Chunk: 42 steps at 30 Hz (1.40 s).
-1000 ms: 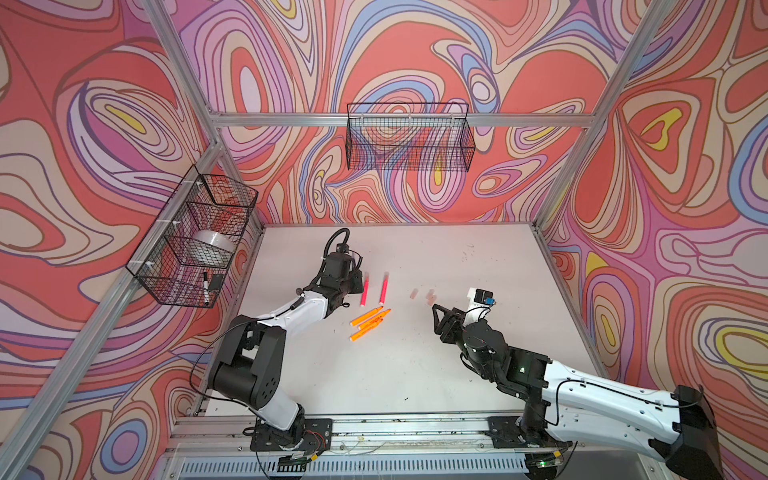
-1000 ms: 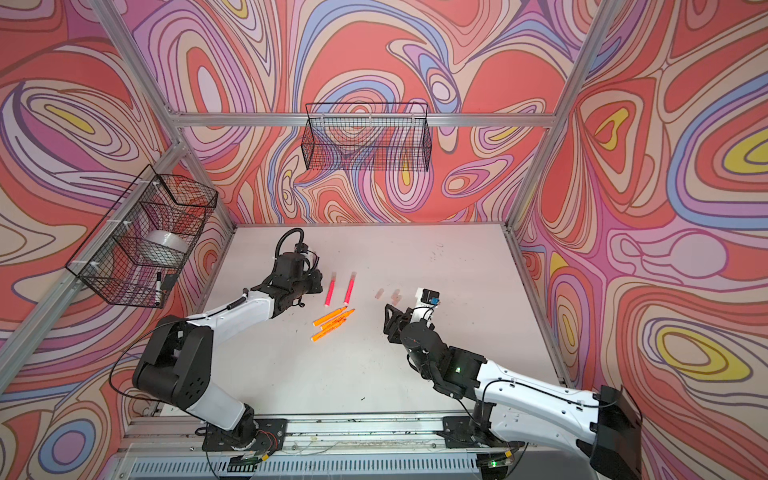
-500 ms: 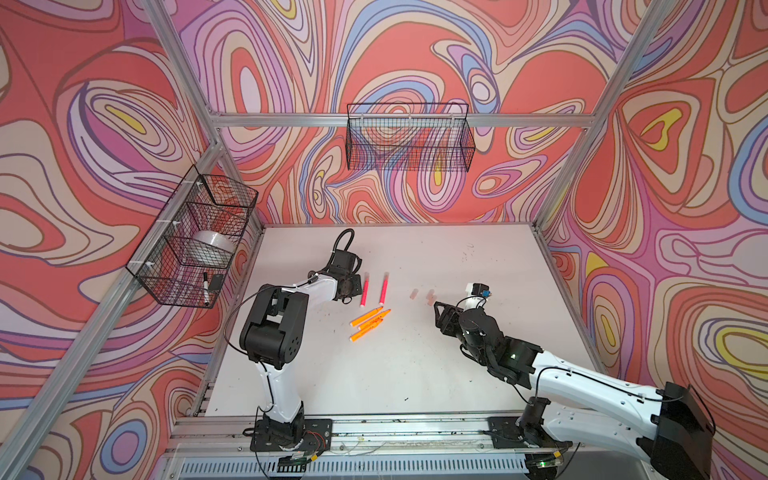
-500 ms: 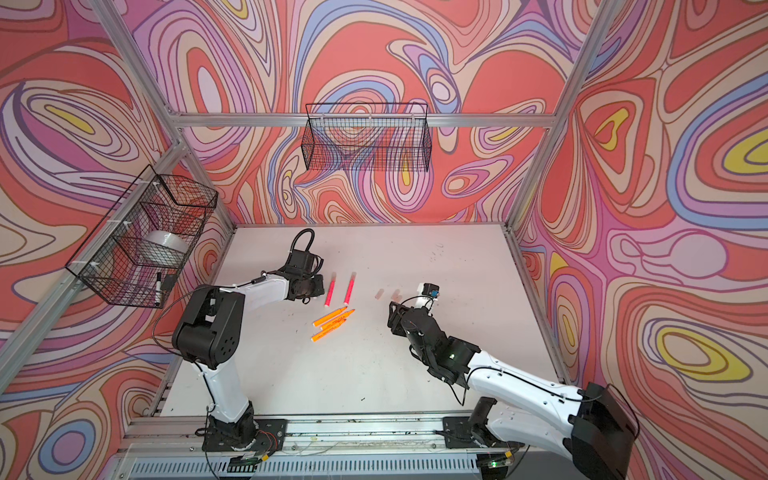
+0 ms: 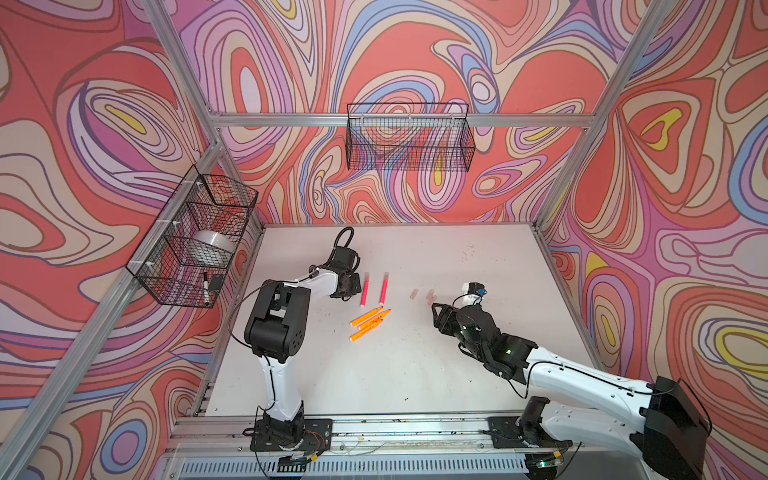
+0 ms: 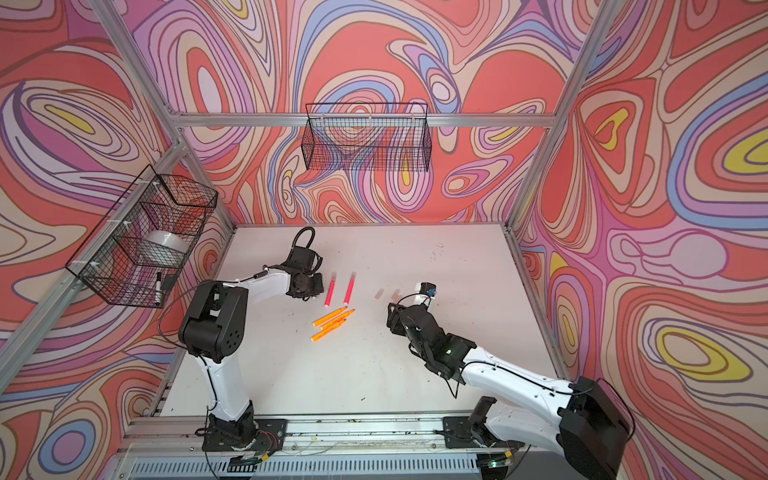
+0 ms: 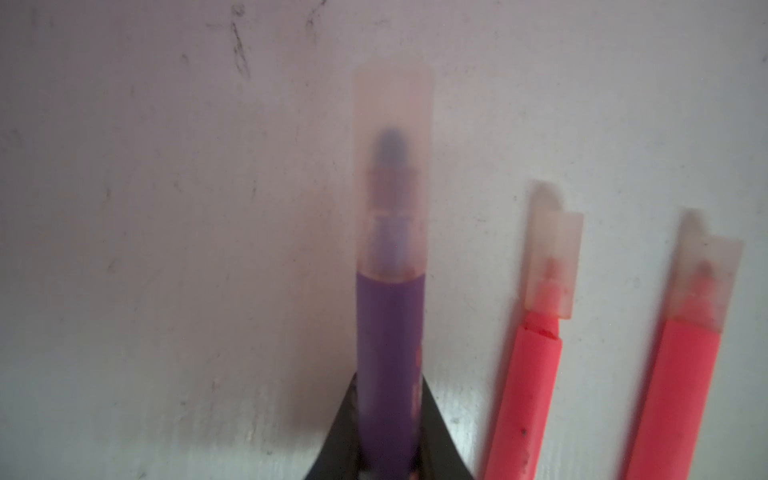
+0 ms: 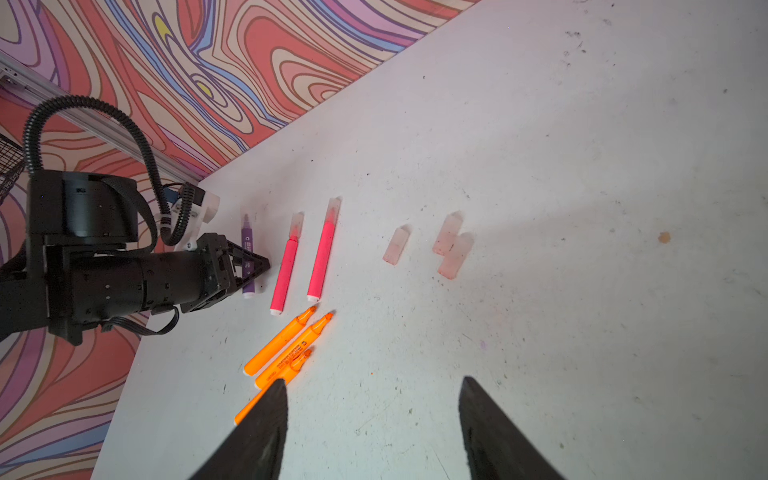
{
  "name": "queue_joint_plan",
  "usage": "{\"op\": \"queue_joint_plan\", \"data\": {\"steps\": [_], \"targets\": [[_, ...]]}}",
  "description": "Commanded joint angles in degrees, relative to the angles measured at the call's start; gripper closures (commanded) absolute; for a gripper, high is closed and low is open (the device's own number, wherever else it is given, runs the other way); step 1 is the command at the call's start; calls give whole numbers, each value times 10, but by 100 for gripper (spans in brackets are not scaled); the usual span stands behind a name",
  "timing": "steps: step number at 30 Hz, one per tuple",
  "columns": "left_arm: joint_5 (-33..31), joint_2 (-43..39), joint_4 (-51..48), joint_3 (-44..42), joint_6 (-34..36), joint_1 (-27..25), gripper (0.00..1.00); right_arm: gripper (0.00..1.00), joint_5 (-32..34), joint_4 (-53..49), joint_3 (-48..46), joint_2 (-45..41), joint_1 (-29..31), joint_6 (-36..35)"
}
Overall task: Insert the pens into the pen caps
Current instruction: 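Set the capped purple marker on the table and open the left gripper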
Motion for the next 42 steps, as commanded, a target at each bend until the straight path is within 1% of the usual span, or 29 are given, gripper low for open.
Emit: {"op": "queue_joint_plan", "data": {"steps": [1,10,13,16,19,22,28,32,38,42], "targets": [[-5,9,-30,10,-11,4,74,33,-7,8,-3,3,-4,2],[1,-13,-32,8,-1,4,49,33,-11,8,-3,1,-6,3],[-6,-41,-29,-3,10,5,45,34,-11,7,-2,2,-7,3],[-4,-84,-16,-26,21,4,45,36,-10,5,2,5,-7,4],[27,-122,-1,-52,42,1,47,38,-10,4,8,13,-7,1],[54,-132,-3,-55,67,-16,49,39,-14,7,18,28,-7,-6],[43,-103,-26,-27,102,-62,53,39,-39,11,60,80,-7,-26],[20,-79,-36,-13,101,-64,53,40,-53,12,74,104,-7,-29],[12,-42,-53,12,105,-64,53,39,-53,15,78,118,-7,-32],[19,-28,-54,19,108,-64,58,36,-65,34,97,142,-13,-48]]}}
